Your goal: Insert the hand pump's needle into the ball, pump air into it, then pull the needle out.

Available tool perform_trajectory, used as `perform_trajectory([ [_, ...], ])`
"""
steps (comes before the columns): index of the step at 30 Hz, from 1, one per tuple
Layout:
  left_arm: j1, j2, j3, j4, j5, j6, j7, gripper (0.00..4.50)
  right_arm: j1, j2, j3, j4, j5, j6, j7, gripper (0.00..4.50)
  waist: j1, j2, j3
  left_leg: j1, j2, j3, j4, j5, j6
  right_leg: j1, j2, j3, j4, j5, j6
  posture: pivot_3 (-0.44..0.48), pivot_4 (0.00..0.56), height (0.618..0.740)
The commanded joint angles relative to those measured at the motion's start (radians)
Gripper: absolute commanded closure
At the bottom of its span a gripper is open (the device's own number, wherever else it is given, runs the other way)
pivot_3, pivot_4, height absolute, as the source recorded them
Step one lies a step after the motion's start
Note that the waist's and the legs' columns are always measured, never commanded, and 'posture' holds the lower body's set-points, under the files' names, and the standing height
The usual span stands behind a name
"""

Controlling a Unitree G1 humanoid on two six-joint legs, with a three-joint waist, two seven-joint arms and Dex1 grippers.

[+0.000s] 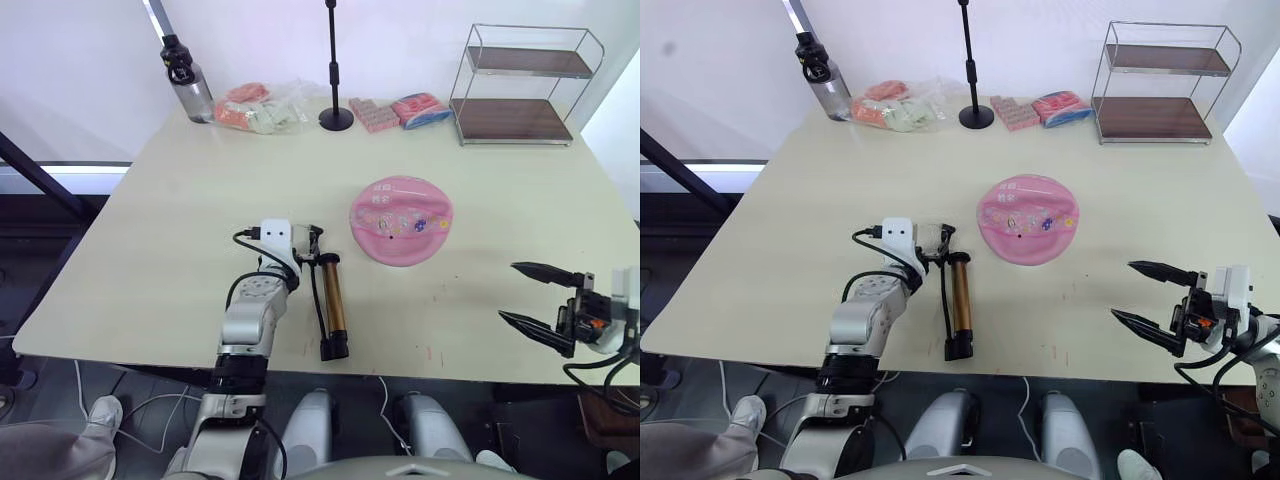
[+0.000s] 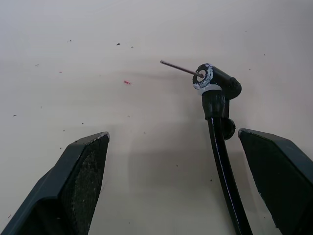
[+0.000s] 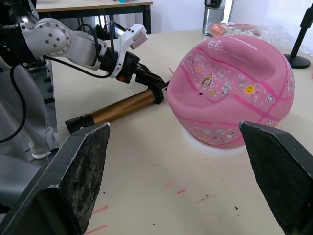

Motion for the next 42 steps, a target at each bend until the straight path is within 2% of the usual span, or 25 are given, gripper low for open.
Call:
perform_trajectory([
  [1, -0.005, 0.009, -0.026, 0.006, 0.019, 0.007, -0.023, 0.00, -0.010, -0.006, -0.008, -0.040, 0.021, 0.002, -0.010, 0.09, 0.000, 0.000, 0.000, 0.000, 0.000, 0.000, 0.000, 0.000, 0.000, 0.000, 0.000, 0.000, 0.000, 0.000, 0.000, 0.000, 0.150, 0.740],
  [10, -0.027, 0.019, -0.050, 0.030, 0.053, 0.070, -0.032, 0.00, -0.012, -0.001, 0.000, -0.045, 0.020, 0.003, -0.017, 0.09, 0.000, 0.000, 0.000, 0.000, 0.000, 0.000, 0.000, 0.000, 0.000, 0.000, 0.000, 0.000, 0.000, 0.000, 0.000, 0.000, 0.150, 0.740],
  [20, 0.009, 0.069, -0.073, -0.001, 0.100, 0.111, -0.050, 0.00, -0.026, 0.001, 0.013, -0.031, 0.018, -0.003, -0.021, 0.09, -0.001, 0.000, 0.000, 0.000, 0.000, 0.000, 0.000, 0.000, 0.000, 0.000, 0.000, 0.000, 0.000, 0.000, 0.000, 0.000, 0.150, 0.740],
  [30, -0.009, 0.052, -0.081, 0.037, 0.095, 0.101, -0.078, 0.00, -0.046, 0.002, 0.022, -0.018, 0.015, -0.004, -0.021, 0.09, -0.001, 0.000, 0.000, 0.001, 0.000, 0.001, 0.000, 0.000, 0.000, 0.000, -0.001, 0.001, 0.000, 0.000, 0.000, 0.000, 0.150, 0.740],
  [37, -0.012, 0.038, -0.081, 0.044, 0.094, 0.102, -0.093, 0.00, -0.050, 0.006, 0.028, -0.021, 0.015, -0.004, -0.023, 0.09, 0.002, 0.000, 0.000, 0.001, -0.002, 0.005, 0.000, -0.001, 0.001, 0.000, -0.005, 0.007, -0.002, -0.001, 0.006, 0.000, 0.150, 0.740],
  [38, -0.010, 0.038, -0.081, 0.042, 0.095, 0.101, -0.092, 0.54, -0.050, 0.007, 0.029, -0.021, 0.015, -0.004, -0.023, 0.00, 0.001, 0.000, 0.000, 0.001, -0.002, 0.006, 0.000, -0.001, 0.002, 0.000, -0.005, 0.008, -0.001, -0.001, 0.006, 0.000, 0.150, 0.740],
  [39, -0.007, 0.039, -0.081, 0.040, 0.096, 0.100, -0.092, 0.68, -0.051, 0.006, 0.030, -0.022, 0.015, -0.005, -0.023, 0.00, 0.001, 0.000, 0.000, 0.002, -0.002, 0.006, 0.000, -0.001, 0.002, 0.000, -0.005, 0.008, -0.001, -0.001, 0.006, 0.000, 0.150, 0.740],
  [42, -0.001, 0.041, -0.080, 0.037, 0.100, 0.098, -0.092, 2.12, -0.054, 0.005, 0.031, -0.023, 0.016, -0.004, -0.022, 0.00, 0.000, 0.000, 0.000, 0.003, -0.002, 0.009, -0.001, -0.001, 0.002, 0.000, -0.005, 0.011, -0.001, -0.001, 0.006, 0.000, 0.150, 0.740],
])
